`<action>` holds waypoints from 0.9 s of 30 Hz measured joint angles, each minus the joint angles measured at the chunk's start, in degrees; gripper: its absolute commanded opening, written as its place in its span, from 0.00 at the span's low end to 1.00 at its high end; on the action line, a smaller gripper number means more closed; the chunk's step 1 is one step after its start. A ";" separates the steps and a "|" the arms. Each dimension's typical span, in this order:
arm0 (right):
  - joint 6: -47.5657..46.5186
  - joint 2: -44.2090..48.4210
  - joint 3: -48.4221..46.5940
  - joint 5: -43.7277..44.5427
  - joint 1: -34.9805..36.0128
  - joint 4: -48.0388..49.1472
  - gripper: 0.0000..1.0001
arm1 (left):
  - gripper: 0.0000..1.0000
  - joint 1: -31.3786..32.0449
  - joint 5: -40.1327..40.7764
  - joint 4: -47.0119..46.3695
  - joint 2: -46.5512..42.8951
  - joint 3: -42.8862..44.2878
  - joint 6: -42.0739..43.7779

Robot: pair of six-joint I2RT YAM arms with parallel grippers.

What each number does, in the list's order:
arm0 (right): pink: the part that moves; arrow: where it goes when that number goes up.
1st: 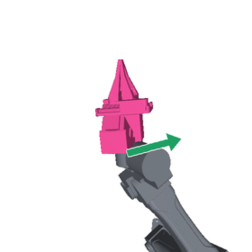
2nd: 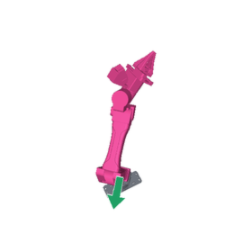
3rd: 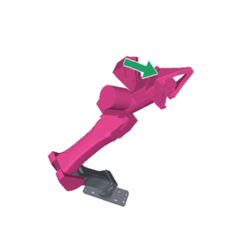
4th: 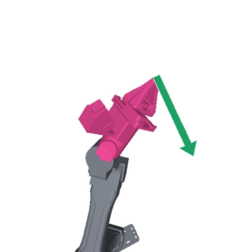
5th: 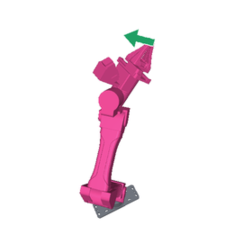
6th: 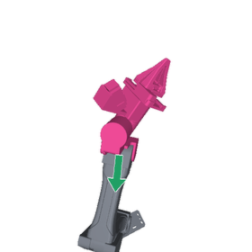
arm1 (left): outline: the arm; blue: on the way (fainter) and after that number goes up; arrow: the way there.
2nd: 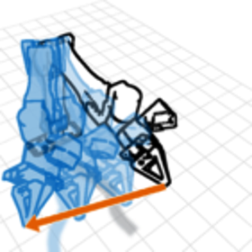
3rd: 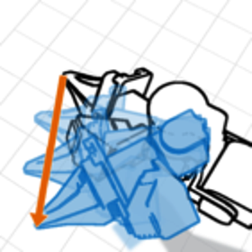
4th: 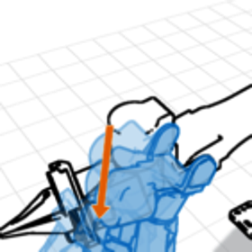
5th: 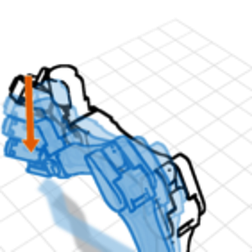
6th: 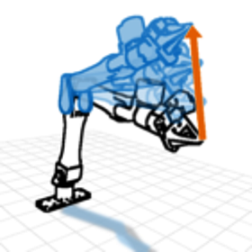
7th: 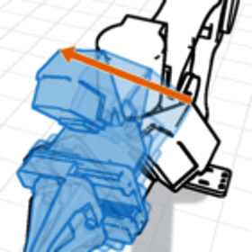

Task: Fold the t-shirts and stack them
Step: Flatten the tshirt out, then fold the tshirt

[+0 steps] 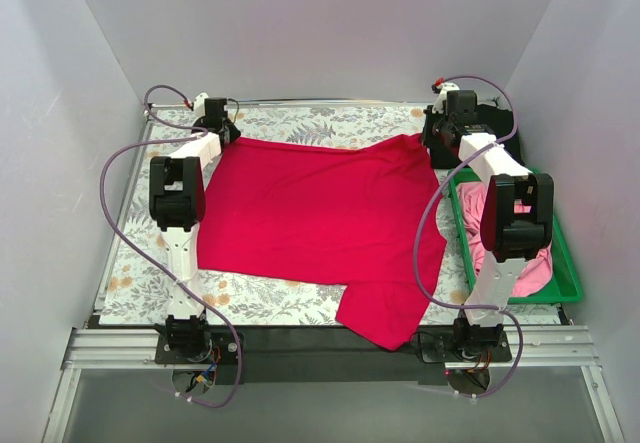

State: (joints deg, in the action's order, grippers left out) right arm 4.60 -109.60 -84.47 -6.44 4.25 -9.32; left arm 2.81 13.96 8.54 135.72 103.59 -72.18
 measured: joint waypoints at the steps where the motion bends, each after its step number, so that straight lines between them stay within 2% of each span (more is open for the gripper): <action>1: -0.04 0.00 0.00 0.02 0.00 0.00 0.01 | 0.31 0.00 -0.07 -0.15 0.35 0.04 0.00; 6: -0.22 0.07 0.59 0.04 0.00 0.00 0.01 | 0.34 0.00 0.17 -0.98 1.01 0.11 0.02; 9: -0.26 0.07 0.96 0.04 0.00 -0.37 0.01 | 0.26 0.00 0.20 -1.05 1.01 0.11 0.22; 11: -0.26 0.07 0.98 0.02 0.00 -0.44 0.01 | 0.17 0.00 0.20 -1.03 1.03 0.11 0.33; 14: -0.26 0.07 1.01 0.02 0.00 -0.50 0.01 | 0.13 0.00 0.22 -1.03 1.03 0.11 0.87; 21: -0.33 0.15 1.01 0.09 0.00 -0.85 0.01 | 0.11 0.02 0.96 -1.05 1.03 0.11 2.56; 27: -0.48 0.15 0.90 0.28 0.00 -1.18 0.01 | 0.18 0.02 1.49 -1.05 1.01 0.02 4.28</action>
State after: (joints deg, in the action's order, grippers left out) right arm 4.12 -109.45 -83.57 -6.15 4.25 -10.50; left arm 2.83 15.44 7.49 136.73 103.61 -67.90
